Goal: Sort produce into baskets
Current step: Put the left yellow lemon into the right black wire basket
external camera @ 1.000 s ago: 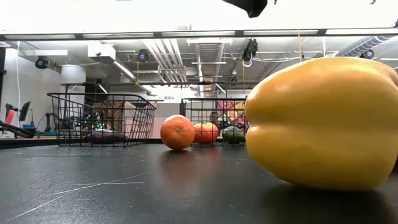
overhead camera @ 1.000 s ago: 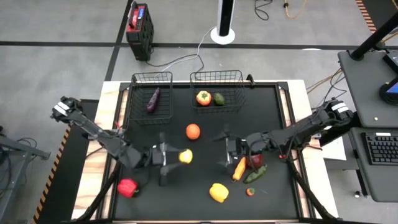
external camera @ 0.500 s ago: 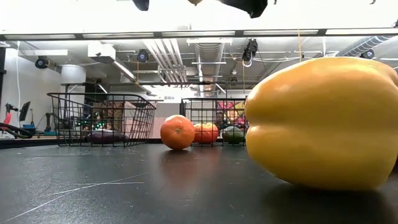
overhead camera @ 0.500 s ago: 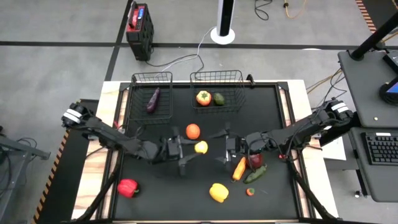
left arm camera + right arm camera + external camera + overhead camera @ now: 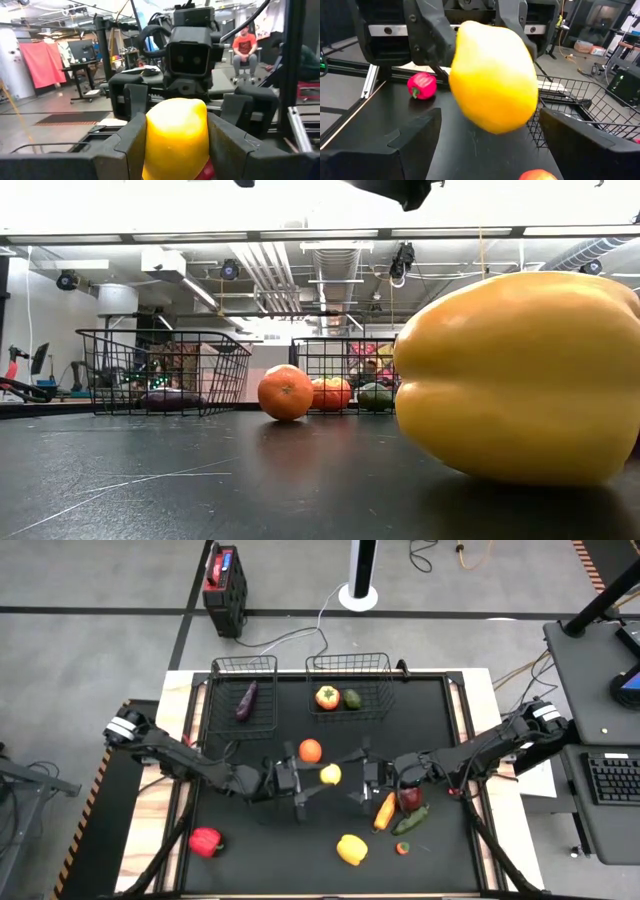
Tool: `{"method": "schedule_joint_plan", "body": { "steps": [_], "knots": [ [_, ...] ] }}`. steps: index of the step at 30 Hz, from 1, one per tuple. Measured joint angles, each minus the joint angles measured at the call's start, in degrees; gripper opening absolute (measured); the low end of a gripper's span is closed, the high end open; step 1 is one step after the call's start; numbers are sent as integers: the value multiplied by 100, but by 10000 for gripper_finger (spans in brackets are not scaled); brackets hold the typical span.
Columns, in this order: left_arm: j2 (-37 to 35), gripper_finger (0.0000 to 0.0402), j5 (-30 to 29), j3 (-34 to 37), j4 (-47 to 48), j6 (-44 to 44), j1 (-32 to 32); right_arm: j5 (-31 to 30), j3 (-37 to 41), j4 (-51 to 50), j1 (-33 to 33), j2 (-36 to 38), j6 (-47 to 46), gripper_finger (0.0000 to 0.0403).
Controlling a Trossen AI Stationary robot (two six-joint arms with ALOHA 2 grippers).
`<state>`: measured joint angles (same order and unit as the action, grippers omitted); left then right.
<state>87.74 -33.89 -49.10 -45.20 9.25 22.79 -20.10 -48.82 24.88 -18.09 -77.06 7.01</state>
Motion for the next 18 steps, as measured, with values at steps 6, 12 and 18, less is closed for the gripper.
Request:
{"method": "schedule_joint_plan", "body": {
  "steps": [6, 12, 18],
  "knots": [
    [188, 155, 164, 2, -135, -174, -23, -143, -4, 31, 1, 0, 39, 325],
    [329, 155, 151, 2, -243, -225, -47, -138, -4, 2, 22, 0, 54, 324],
    [337, 168, 149, 2, -279, -222, -55, -140, -4, -36, 22, 0, 52, 317]
  ]
}}
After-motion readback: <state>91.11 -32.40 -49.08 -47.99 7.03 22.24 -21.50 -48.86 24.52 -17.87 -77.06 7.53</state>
